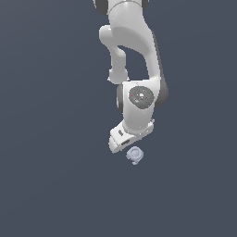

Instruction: Pick up the object and move it to a goal position.

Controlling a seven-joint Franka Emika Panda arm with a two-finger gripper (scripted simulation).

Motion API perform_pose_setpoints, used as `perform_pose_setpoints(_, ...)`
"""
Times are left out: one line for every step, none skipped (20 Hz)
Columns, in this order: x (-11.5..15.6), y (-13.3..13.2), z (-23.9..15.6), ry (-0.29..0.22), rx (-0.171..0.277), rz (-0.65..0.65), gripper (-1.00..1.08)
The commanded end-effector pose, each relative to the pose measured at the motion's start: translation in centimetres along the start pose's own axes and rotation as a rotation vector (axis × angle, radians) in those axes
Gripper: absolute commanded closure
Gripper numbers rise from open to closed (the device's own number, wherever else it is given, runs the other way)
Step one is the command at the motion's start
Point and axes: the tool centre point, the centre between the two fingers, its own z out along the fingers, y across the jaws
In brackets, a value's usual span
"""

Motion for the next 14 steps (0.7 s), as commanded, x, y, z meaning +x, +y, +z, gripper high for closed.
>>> perform_pose_setpoints(1.1,-0.3,0.6,0.008,0.000,-0.065,-0.92)
perform_pose_setpoints(1.4,-0.4,0.7,0.011,0.000,-0.087,-0.92)
perform_pose_setpoints(1.8,-0.4,0.9,0.013,0.000,-0.106,-0.92)
perform_pose_setpoints(2.1,-0.5,1.1,0.016,0.001,-0.124,-0.92)
perform_pose_setpoints(2.3,-0.6,1.2,0.018,0.001,-0.140,-0.92)
perform_pose_setpoints(2.6,-0.7,1.4,0.020,0.001,-0.154,-0.92)
perform_pose_setpoints(2.8,-0.7,1.5,0.022,0.001,-0.167,-0.92)
perform_pose_setpoints(2.9,-0.8,1.6,0.023,0.001,-0.178,-0.92)
perform_pose_setpoints(3.1,-0.8,1.7,0.025,0.001,-0.187,-0.92)
perform_pose_setpoints(3.2,-0.9,1.7,0.026,0.001,-0.195,-0.92)
perform_pose_setpoints(3.3,-0.9,1.8,0.027,0.001,-0.200,-0.92)
perform_pose_setpoints(3.4,-0.9,1.8,0.027,0.001,-0.205,-0.92)
perform_pose_setpoints(3.4,-0.9,1.8,0.028,0.001,-0.207,-0.92)
perform_pose_setpoints(3.4,-0.9,1.8,0.028,0.001,-0.208,-0.92)
